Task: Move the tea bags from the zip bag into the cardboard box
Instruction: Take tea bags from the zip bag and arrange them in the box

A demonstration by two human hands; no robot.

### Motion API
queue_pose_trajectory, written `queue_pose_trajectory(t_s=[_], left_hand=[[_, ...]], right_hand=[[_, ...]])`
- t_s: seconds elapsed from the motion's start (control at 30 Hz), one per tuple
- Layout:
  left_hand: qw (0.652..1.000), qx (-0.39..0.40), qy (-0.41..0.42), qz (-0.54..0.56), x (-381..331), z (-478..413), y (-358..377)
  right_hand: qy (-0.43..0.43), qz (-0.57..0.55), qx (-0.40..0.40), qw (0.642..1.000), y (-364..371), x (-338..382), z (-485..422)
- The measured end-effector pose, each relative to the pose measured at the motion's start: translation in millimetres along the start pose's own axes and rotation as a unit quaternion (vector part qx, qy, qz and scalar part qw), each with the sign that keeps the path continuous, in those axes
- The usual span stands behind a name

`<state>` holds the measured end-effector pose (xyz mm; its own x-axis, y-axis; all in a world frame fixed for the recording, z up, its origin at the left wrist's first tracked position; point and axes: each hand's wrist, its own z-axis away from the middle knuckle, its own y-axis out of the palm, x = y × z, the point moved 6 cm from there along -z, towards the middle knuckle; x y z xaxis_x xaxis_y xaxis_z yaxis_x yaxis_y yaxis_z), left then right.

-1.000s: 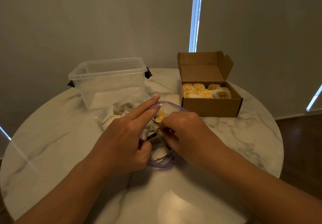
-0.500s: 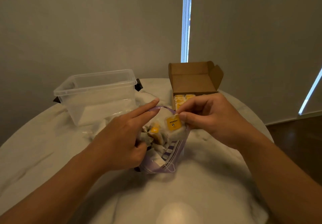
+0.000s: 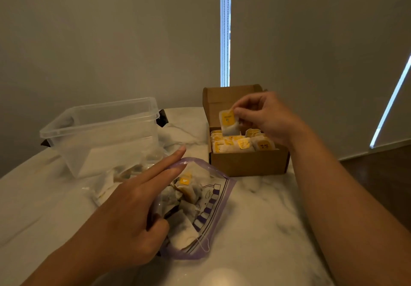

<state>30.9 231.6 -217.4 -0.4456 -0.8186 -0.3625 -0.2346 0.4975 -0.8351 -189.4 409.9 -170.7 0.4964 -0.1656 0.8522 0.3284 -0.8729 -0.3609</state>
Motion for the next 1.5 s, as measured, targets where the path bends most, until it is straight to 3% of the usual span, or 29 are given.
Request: queue_pose_trajectory(t_s=[0.1, 0.33, 0.6, 0.83, 1.0, 1.27, 1.37, 1.5], left_hand=[[1.0, 0.003, 0.006, 0.005, 2, 0, 2], [1.0, -0.019, 0.009, -0.012, 7, 1, -1], [0.999, -0.016, 0.019, -0.026, 2, -2, 0], [1.0, -0.003, 0.004, -0.017, 3, -2, 0], [0.999, -0.026, 0.021, -0.037, 3, -2, -1], [0.998, -0.039, 0.006, -0.04, 4, -3, -2], [0.998, -0.047, -0.004, -0.044, 7, -3, -3], [0.997, -0.045, -0.011, -0.058, 8, -4, -2]], right_hand=[[0.017, 0.107, 0.007, 0.994, 7, -18, 4], [0.01, 0.143, 0.038, 0.989, 20, -19, 9], [0.009, 0.048, 0.01, 0.999, 16, -9, 11], [0.009, 0.3, -0.013, 0.954, 25, -21, 5], [-0.022, 0.364, -0.057, 0.929, 21, -15, 4], [-0.119, 0.268, -0.138, 0.946, 16, 44, 38], [-0.174, 0.158, -0.059, 0.97, 33, 73, 67], [-0.161, 0.095, 0.18, 0.966, 75, 84, 99]])
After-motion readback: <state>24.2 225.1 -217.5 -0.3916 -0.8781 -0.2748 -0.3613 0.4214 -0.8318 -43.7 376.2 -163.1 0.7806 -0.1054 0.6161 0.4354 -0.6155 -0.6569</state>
